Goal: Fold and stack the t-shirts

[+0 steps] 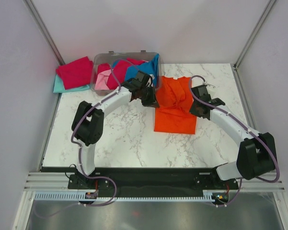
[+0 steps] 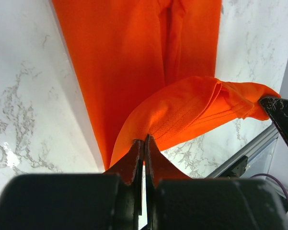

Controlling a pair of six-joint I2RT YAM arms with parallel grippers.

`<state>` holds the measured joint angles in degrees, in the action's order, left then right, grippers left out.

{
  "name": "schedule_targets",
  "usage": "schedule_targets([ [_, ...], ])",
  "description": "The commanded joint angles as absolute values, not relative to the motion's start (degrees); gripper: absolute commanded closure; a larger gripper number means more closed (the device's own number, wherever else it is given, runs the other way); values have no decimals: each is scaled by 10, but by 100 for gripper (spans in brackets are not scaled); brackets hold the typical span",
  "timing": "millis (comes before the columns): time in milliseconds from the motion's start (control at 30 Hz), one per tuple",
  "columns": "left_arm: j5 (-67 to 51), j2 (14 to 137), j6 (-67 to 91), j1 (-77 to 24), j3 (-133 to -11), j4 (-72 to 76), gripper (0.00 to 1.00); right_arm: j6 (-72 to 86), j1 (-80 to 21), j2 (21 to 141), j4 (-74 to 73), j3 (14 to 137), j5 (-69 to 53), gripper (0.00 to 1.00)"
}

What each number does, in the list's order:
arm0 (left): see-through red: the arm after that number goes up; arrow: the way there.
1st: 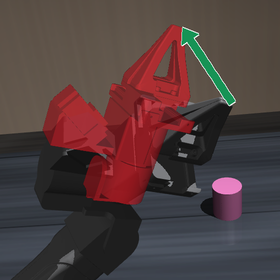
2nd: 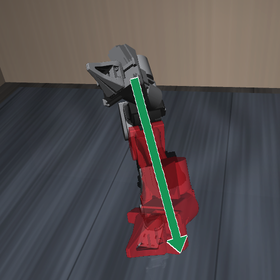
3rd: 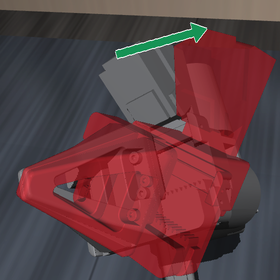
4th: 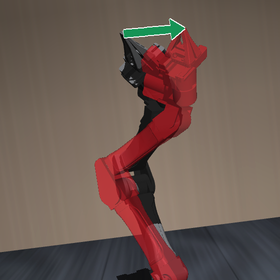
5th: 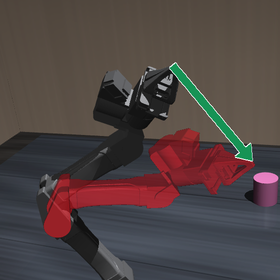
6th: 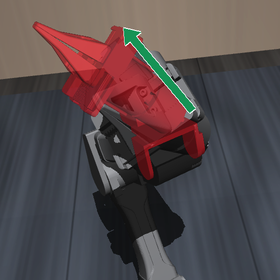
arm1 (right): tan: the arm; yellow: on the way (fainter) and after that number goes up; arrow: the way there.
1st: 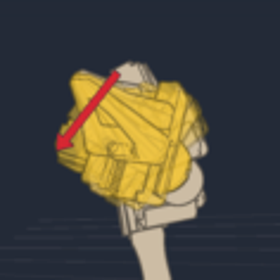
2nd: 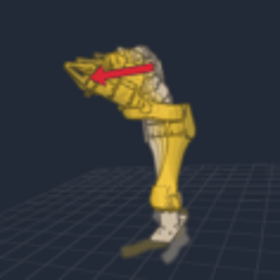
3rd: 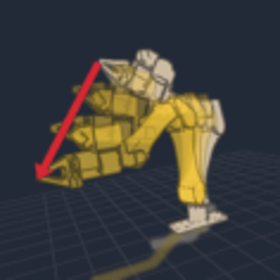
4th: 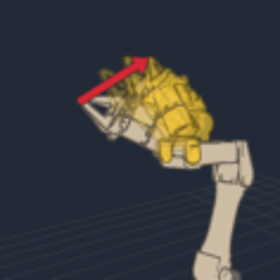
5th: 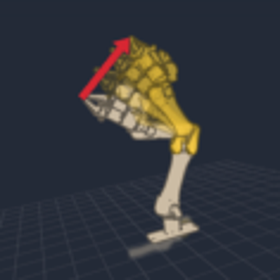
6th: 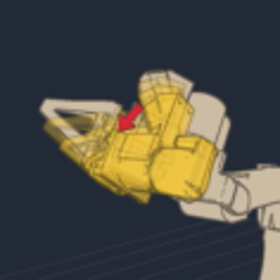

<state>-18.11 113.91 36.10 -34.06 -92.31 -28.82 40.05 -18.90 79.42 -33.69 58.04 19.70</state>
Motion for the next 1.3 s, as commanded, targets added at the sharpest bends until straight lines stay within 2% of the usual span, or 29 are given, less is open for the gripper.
schedule_targets([
  [0, -200, 1172, 331, -328, -959, -309, 96, 374, -181, 831, -293, 614, 178, 100],
  [200, -207, 1224, 328, -312, -1004, -317, 94, 360, -162, 908, -273, 645, 163, 100],
  [233, -208, 1243, 326, -310, -1014, -324, 92, 357, -154, 919, -272, 652, 158, 100],
  [300, -217, 1266, 324, -302, -1055, -340, 82, 353, -144, 953, -272, 678, 151, 96],
  [333, -222, 1296, 324, -297, -1076, -367, 77, 352, -135, 964, -273, 690, 149, 88],
  [367, -226, 1310, 324, -294, -1129, -383, 67, 348, -128, 989, -278, 722, 144, 81],
  [400, -228, 1329, 324, -283, -1161, -403, 64, 345, -112, 1003, -279, 742, 139, 58],
  [433, -232, 1342, 326, -279, -1195, -426, 60, 342, -103, 1015, -288, 765, 132, 48],
  [500, -247, 1365, 330, -266, -1280, -474, 55, 326, -82, 1048, -305, 846, 104, 35],
  [600, -244, 1332, 338, -259, -1302, -483, 45, 302, -75, 1050, -336, 919, 87, 25],
  [733, -225, 1259, 333, -265, -1214, -482, 43, 300, -75, 985, -331, 863, 76, 23],
  [833, -215, 1199, 331, -274, -1142, -464, 43, 310, -75, 905, -294, 735, 37, 22],
  [967, -198, 1103, 337, -301, -956, -398, 46, 326, -74, 783, -232, 533, -39, 23],
  [1133, -199, 1009, 368, -340, -740, -249, 46, 332, -75, 702, -214, 424, -68, 24],
  [1267, -214, 987, 414, -351, -648, -162, 47, 331, -75, 697, -205, 379, -68, 28],
])
